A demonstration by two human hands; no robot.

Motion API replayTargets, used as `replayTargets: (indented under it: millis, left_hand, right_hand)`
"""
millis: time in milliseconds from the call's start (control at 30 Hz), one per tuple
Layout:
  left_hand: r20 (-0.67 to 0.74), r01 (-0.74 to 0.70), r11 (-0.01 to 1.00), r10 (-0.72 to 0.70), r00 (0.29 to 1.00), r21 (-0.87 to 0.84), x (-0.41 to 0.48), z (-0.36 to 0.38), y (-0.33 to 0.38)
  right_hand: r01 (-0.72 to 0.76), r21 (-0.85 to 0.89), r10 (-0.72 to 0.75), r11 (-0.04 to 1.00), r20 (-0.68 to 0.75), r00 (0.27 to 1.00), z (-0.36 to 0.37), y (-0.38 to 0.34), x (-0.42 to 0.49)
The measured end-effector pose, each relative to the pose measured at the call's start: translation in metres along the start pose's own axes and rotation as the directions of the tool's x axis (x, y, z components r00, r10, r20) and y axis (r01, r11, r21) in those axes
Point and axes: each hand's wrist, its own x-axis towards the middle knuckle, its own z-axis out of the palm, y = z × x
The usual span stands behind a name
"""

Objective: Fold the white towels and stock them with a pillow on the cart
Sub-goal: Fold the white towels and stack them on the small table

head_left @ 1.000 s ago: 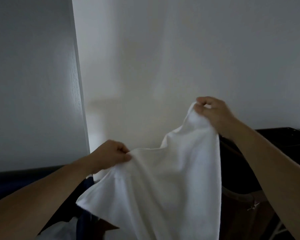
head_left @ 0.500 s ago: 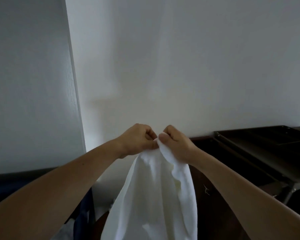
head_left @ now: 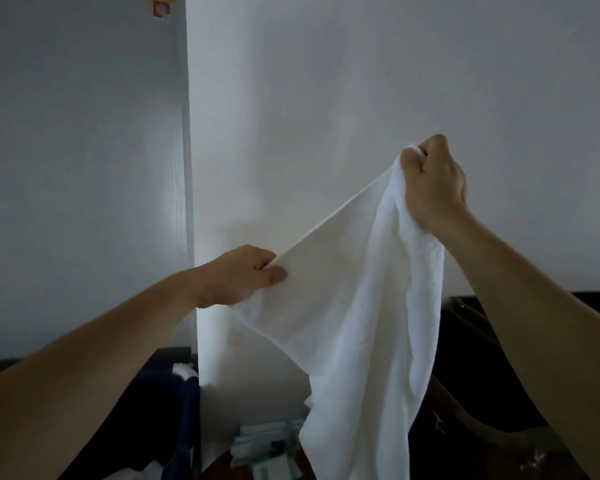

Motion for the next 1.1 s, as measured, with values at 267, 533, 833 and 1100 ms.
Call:
replayTargets:
  millis: [267, 533, 833, 1100]
  left_hand:
    - [-0.148, -0.06, 0.998, 0.057, 0.987, -0.02, -0.018, -0.045, -0.038]
    - [-0.372, -0.178, 0.791, -0.067, 0.926, -0.585, -0.024, -0.059, -0.071]
    - [-0.279, -0.076, 0.496, -0.348, 0.895, -0.865, 0.004, -0.05, -0.038]
    - [-0.224, 0.067, 0.612, -0.387, 0.895, -0.788, 0.036, 0.037, 0.032]
  right_hand:
    - [-0.102, -0.061, 0.103, 0.993, 0.023, 0.994, 0.002, 0.004, 0.01]
    - [-0.184, -0.055, 0.189, 0.981, 0.111, 0.976, 0.012, 0.022, -0.006]
    - [-0.35, -0.043, 0.352, 0.936, 0.158, 0.922, 0.013, 0.052, -0.03]
    - [-0.249, 0.111, 0.238, 0.962, 0.1, 0.966, 0.024, 0.036, -0.098]
